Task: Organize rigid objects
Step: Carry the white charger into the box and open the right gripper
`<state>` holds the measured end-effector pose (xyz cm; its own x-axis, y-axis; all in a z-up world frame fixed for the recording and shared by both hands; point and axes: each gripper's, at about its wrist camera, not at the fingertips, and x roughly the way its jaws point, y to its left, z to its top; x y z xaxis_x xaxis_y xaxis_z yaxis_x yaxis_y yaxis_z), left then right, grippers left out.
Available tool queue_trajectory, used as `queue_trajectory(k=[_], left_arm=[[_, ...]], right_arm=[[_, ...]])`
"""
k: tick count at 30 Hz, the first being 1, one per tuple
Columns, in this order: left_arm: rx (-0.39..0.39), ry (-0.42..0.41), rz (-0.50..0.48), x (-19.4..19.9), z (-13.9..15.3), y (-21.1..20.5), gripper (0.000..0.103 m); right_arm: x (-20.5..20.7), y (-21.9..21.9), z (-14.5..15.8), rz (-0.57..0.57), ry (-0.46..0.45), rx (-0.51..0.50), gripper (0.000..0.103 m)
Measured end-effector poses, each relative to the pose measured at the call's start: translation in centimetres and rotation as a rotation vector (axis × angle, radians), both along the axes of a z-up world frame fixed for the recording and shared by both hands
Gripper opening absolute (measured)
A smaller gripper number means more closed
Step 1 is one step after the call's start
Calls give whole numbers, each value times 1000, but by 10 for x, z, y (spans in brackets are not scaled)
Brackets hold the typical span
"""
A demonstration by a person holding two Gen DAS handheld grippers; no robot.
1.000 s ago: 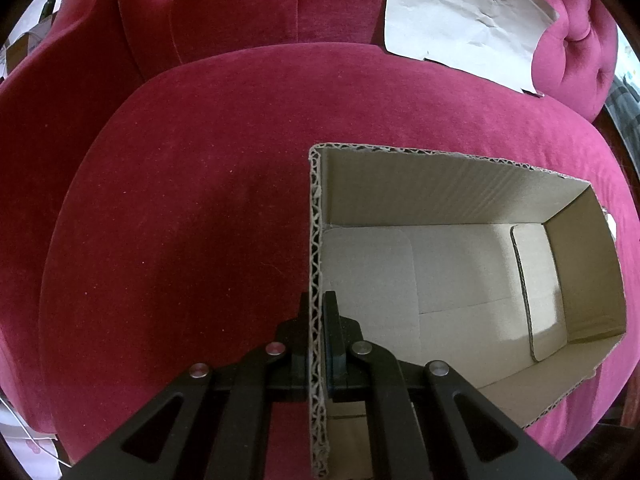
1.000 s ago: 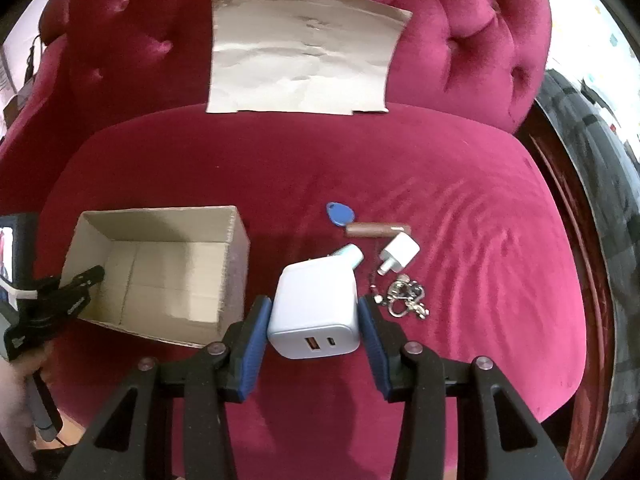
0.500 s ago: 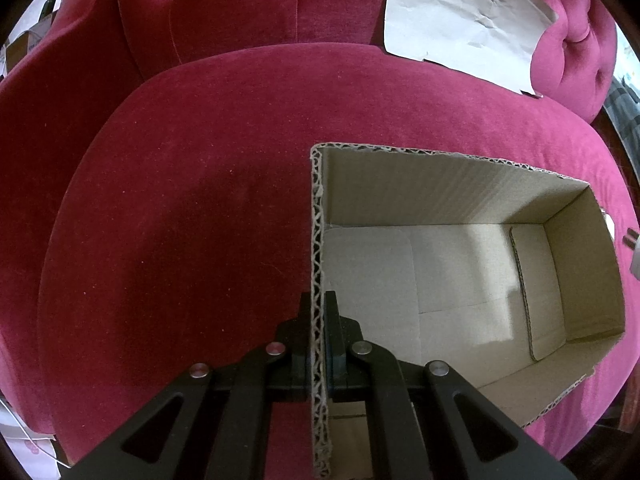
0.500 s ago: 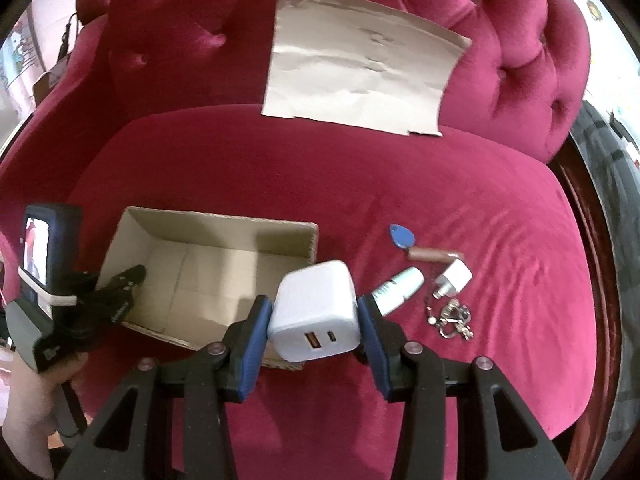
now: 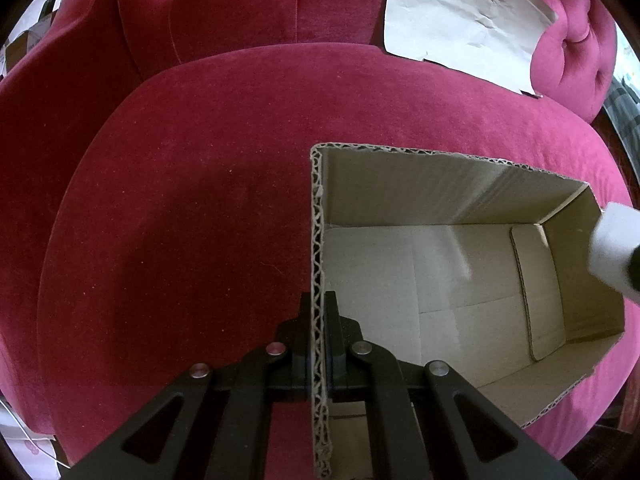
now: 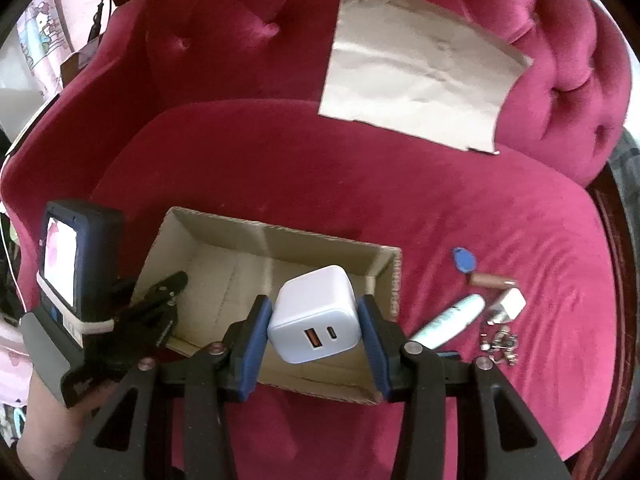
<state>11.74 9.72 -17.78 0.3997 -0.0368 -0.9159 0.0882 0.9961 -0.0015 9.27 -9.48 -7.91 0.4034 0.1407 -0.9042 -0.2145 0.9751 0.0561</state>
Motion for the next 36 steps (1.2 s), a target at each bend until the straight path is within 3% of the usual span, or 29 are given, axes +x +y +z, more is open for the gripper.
queue_trajectory(k=[13, 26, 29, 31, 36], left_arm=[[-1, -2, -3, 1, -1, 2, 4], [-1, -4, -5, 0, -1, 3, 4], [4, -7, -7, 0, -1, 3, 4], [5, -7, -7, 0, 0, 2, 4], [9, -9, -5, -1, 0, 1, 4]], right_arm=[[15, 25, -33, 69, 50, 60, 48], [22, 30, -34, 92, 48, 122, 48], [24, 27, -29, 91, 27, 134, 62], [25, 24, -26, 79, 4, 126, 82], [24, 25, -24, 77, -16, 89, 101]])
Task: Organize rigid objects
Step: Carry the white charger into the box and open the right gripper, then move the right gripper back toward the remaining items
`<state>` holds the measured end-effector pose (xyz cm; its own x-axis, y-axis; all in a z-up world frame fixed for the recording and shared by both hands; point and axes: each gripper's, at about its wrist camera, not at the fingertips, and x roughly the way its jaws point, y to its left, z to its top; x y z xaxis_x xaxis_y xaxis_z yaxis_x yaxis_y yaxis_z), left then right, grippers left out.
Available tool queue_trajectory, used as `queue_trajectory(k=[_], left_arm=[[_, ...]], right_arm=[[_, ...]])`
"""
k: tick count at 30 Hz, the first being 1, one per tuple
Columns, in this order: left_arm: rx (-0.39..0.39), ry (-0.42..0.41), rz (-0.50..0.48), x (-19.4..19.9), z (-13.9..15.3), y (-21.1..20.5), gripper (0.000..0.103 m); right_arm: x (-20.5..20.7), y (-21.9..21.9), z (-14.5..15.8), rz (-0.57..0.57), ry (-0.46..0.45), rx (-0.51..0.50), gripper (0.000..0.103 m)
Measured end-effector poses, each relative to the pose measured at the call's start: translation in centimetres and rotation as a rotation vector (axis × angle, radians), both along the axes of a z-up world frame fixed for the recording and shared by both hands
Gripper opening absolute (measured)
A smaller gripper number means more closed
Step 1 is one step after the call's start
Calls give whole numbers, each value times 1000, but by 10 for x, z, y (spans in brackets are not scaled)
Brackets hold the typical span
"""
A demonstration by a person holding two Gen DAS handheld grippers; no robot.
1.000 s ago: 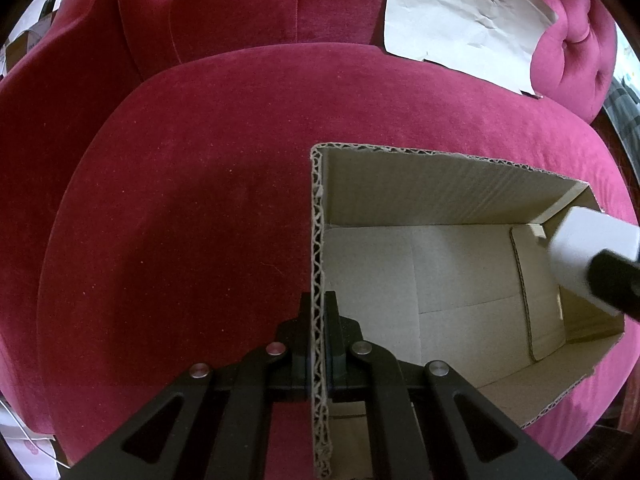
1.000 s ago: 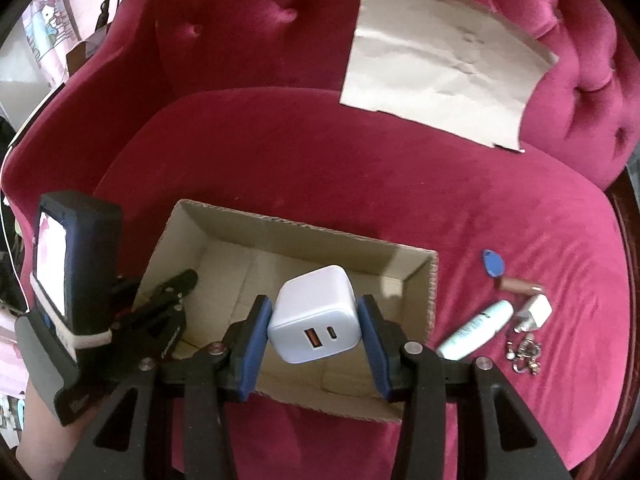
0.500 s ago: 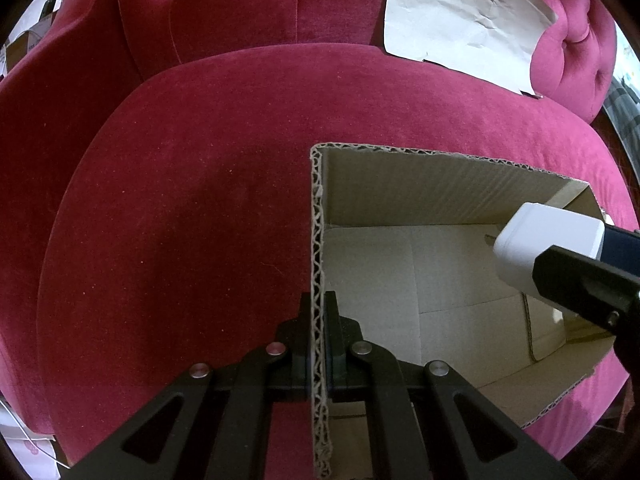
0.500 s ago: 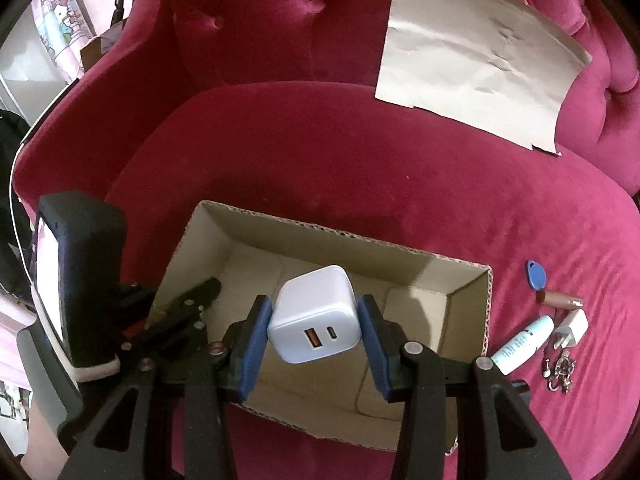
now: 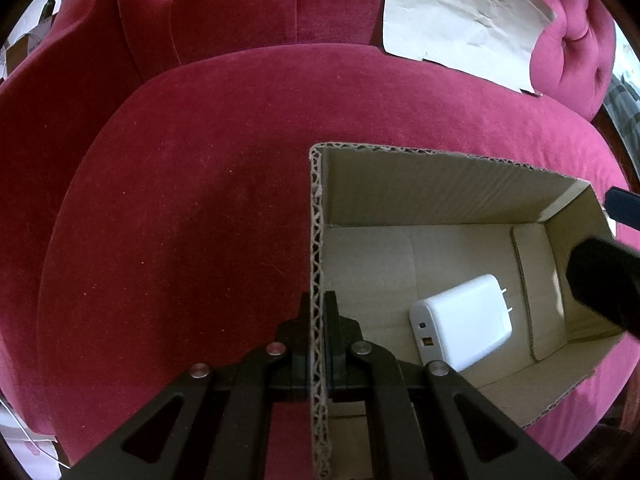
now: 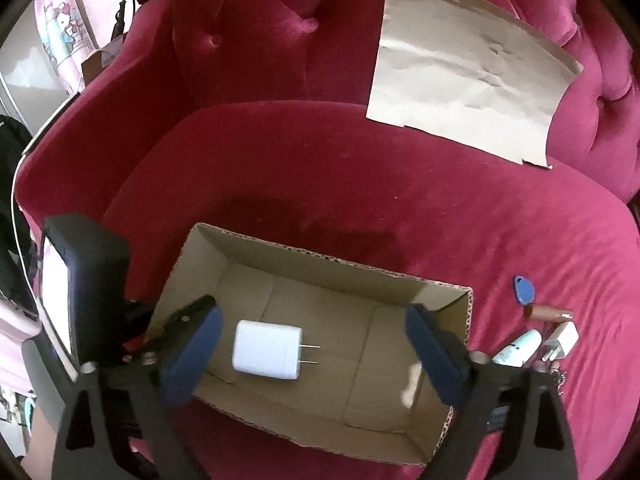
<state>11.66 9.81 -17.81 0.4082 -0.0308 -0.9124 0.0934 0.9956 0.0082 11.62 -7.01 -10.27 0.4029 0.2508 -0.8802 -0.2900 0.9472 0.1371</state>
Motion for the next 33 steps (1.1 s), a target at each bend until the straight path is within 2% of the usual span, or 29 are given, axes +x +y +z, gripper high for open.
queue_trajectory(k=[15, 33], left_arm=[[5, -1, 3, -1, -1, -1, 4], [17, 1, 7, 0, -1, -5, 4]], right_arm=[[-5, -13, 15, -18, -50, -49, 103], [-10, -82, 35, -114, -92, -92, 103]])
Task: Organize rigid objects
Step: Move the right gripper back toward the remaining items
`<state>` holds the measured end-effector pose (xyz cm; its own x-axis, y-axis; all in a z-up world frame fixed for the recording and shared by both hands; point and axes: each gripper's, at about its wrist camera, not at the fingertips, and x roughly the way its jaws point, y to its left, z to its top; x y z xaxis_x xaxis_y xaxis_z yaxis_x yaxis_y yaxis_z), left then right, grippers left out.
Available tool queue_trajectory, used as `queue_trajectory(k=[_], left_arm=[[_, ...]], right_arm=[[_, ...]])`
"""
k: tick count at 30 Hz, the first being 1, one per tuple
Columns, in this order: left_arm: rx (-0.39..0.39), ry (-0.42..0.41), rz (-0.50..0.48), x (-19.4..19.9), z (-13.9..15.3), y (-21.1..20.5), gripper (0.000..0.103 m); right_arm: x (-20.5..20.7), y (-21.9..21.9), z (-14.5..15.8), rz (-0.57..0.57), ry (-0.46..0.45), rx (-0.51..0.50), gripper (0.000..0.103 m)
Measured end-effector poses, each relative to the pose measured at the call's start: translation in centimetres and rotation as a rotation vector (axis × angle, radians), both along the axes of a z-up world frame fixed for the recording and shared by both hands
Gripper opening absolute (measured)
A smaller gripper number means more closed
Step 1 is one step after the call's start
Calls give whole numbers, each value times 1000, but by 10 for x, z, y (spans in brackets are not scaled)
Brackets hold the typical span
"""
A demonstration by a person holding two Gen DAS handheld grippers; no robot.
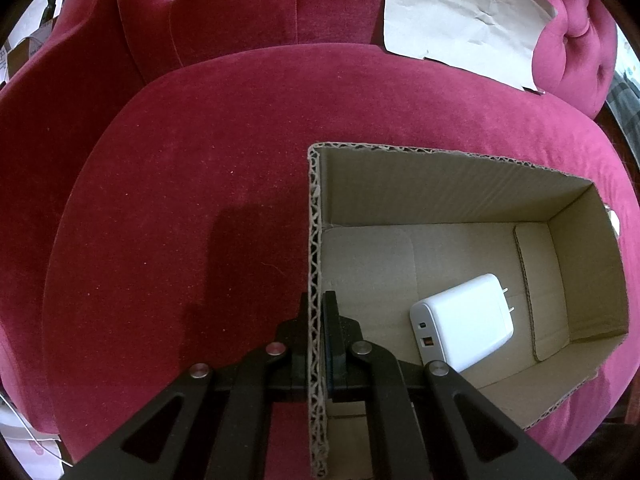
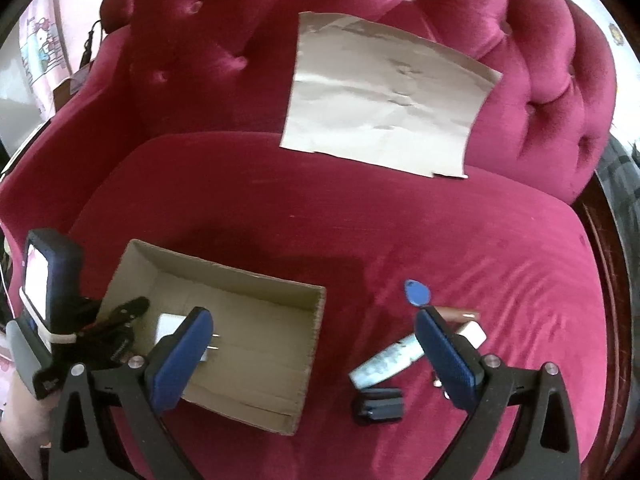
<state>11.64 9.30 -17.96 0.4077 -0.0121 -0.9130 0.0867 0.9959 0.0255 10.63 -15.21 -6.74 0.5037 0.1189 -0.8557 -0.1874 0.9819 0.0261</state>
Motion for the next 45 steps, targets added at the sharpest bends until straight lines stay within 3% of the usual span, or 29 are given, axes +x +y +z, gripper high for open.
queue_trajectory(k=[23, 45], left_arm=[[0, 0, 2, 1, 0, 1, 4], [1, -2, 2, 1, -1, 1, 4]], right_arm=[[-8, -70, -21, -94, 46, -56, 103], [-15, -89, -51, -107, 80, -75, 103]])
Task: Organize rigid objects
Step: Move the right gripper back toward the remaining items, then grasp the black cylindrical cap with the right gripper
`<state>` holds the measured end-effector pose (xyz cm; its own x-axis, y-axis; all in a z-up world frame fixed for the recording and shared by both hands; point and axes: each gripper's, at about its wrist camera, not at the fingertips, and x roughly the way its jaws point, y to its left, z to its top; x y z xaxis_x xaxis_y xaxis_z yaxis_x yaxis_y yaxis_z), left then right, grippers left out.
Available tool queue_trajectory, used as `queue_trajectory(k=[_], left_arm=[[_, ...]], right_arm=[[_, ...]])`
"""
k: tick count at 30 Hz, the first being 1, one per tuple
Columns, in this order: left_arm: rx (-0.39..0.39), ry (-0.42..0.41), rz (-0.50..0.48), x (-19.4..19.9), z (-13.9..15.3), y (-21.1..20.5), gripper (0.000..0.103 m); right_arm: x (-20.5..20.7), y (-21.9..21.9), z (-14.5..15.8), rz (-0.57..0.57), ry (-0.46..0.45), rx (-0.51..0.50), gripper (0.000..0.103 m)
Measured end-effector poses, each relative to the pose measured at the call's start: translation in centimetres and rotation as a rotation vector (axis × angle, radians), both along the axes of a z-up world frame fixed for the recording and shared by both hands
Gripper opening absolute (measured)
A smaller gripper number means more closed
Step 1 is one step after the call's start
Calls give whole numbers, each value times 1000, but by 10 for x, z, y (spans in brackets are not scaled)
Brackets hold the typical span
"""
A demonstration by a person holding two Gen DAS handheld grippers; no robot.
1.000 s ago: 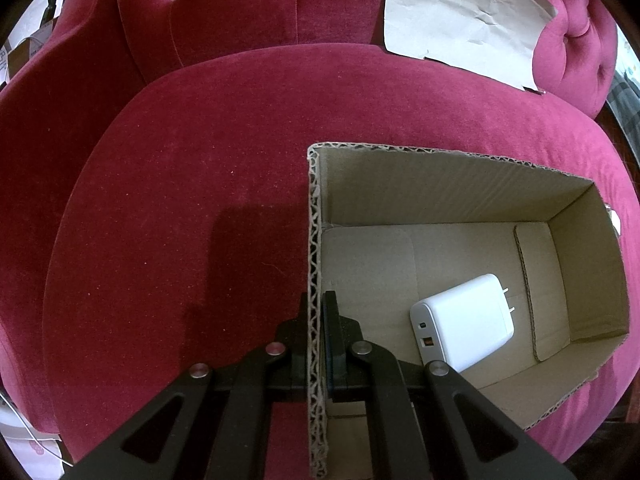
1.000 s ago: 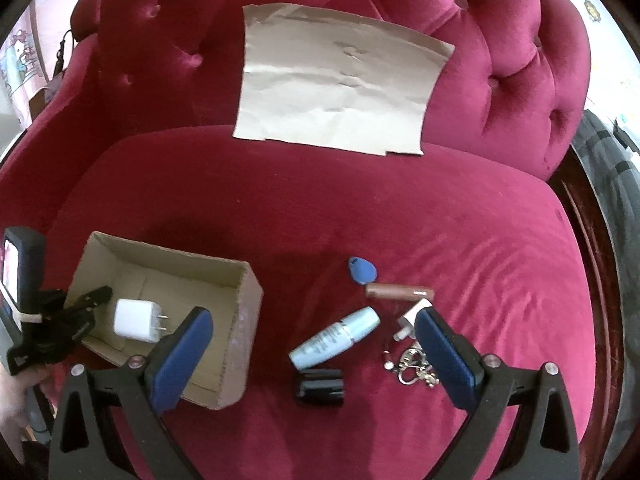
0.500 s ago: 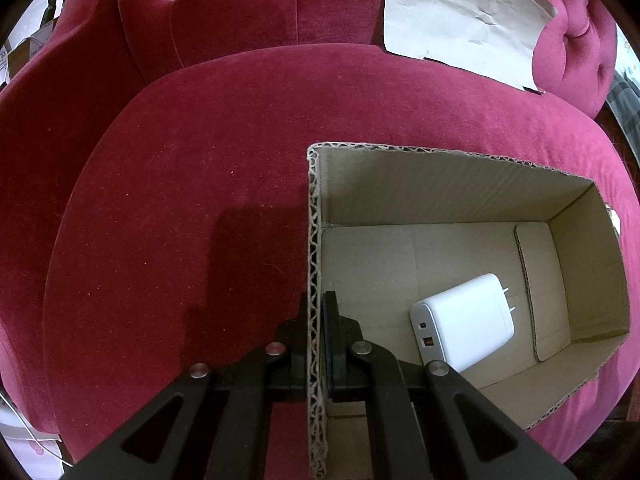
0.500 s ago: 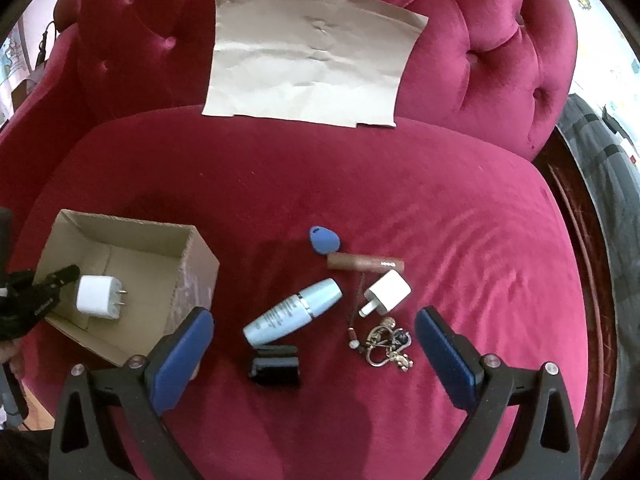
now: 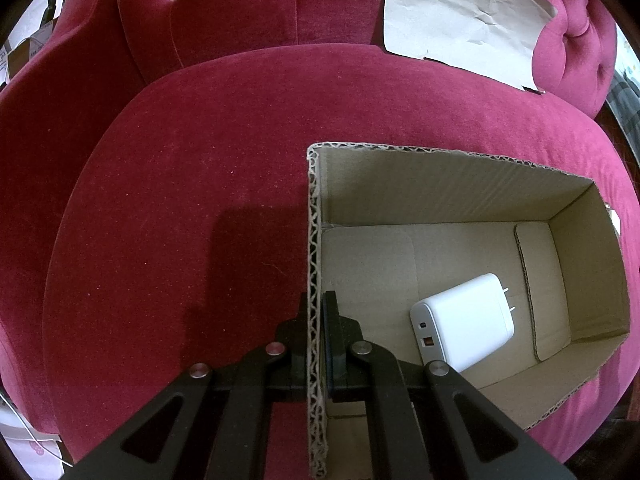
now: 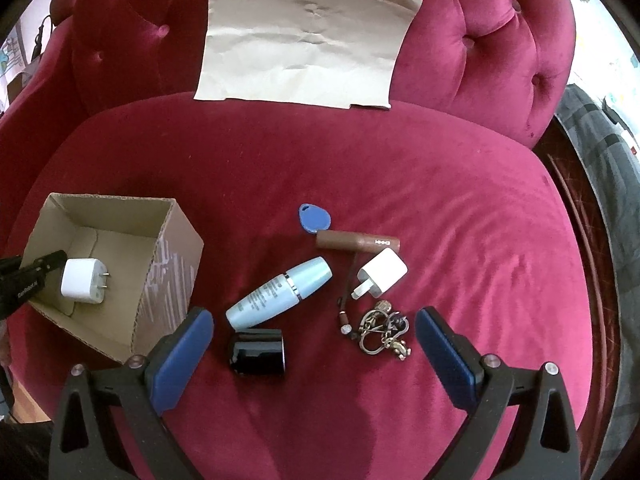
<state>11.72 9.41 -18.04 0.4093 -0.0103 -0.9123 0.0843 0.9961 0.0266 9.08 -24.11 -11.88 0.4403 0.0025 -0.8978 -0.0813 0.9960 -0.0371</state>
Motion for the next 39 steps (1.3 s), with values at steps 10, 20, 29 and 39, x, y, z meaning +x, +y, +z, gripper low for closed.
queue_trajectory(k=[10, 20, 29, 39], left_arm=[[0, -1, 0, 0, 0, 0, 4], [0, -1, 1, -1, 0, 1, 4], [0, -1, 1, -1, 0, 0, 4], [0, -1, 1, 0, 0, 1, 4]], right_arm=[[-2, 2, -21, 9, 47, 25, 103], [-2, 7, -44, 18, 83, 23, 103], [-3, 14, -56, 34, 93, 25, 103], [-9, 25, -62, 54, 100, 25, 77]])
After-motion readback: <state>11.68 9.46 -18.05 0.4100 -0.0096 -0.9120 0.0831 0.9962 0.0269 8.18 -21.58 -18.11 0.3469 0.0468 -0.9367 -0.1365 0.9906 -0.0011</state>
